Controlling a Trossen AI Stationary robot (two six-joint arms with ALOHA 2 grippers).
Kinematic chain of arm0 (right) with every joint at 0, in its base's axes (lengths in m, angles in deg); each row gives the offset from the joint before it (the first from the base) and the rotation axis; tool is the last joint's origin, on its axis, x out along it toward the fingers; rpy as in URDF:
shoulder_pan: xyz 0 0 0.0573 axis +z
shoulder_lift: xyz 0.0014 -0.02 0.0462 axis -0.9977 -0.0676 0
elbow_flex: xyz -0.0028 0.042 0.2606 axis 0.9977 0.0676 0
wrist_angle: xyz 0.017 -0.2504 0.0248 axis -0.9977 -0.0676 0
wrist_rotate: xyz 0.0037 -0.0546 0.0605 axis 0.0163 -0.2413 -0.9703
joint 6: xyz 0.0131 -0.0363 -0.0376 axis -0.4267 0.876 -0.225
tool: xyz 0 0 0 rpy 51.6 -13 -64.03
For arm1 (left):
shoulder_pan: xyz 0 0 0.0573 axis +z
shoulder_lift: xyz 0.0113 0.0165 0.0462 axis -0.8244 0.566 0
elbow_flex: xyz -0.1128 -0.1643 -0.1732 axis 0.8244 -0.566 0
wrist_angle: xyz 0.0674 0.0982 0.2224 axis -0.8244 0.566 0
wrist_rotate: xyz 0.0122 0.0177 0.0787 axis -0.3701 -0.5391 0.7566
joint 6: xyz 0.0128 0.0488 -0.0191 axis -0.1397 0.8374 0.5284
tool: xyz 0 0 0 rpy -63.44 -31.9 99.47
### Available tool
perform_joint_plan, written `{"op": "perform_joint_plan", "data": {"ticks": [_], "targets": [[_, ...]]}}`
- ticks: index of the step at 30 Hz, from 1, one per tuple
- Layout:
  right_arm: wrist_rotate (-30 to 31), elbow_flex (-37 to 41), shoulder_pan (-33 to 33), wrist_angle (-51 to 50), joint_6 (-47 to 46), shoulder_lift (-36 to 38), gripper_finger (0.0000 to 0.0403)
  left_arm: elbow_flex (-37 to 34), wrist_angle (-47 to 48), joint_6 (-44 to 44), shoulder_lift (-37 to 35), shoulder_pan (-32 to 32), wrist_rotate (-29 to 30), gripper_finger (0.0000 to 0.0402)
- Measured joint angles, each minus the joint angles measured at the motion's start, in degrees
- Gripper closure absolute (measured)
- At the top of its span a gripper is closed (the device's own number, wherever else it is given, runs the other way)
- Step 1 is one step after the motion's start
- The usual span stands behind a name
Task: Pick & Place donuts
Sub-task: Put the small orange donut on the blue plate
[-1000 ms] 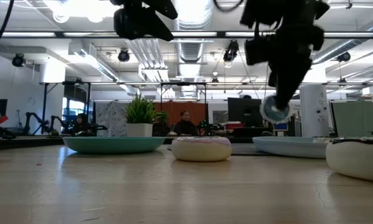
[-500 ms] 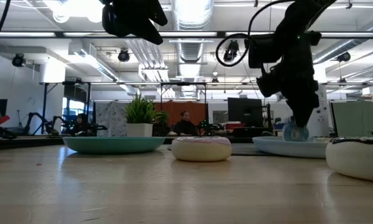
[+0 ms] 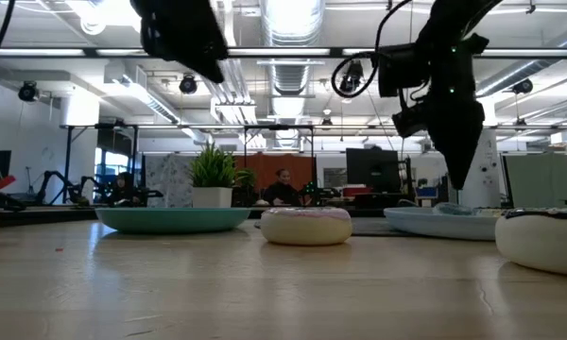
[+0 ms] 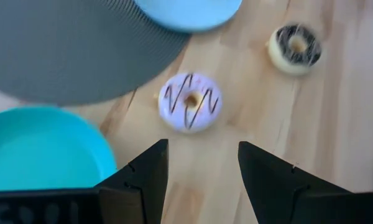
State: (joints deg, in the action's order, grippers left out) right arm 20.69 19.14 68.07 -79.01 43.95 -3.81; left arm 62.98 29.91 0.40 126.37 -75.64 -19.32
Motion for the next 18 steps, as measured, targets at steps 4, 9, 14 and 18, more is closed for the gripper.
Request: {"op": "perform_joint_plan", "data": {"ticks": [4,9,14,18], "targets": [[3.11,-0.89,4.28,1.63,7.89,3.05,0.0209,0.0,10.49,-1.59,-0.11,-3.22,0.0,0.0234],[3.88,-0.8,11.61,6.07,12.27,5.86,0.0211,-3.65,18.42,-8.27,-0.23,-9.38,-1.74,0.0234],[3.96,-0.71,17.86,9.33,12.58,5.73,0.0212,-8.64,13.69,-9.18,-0.37,-18.49,-12.78,0.0234],[4.04,-0.71,20.29,13.01,11.9,5.73,0.0213,-12.17,9.81,-10.69,-0.29,-23.42,-14.28,0.0234]]}}
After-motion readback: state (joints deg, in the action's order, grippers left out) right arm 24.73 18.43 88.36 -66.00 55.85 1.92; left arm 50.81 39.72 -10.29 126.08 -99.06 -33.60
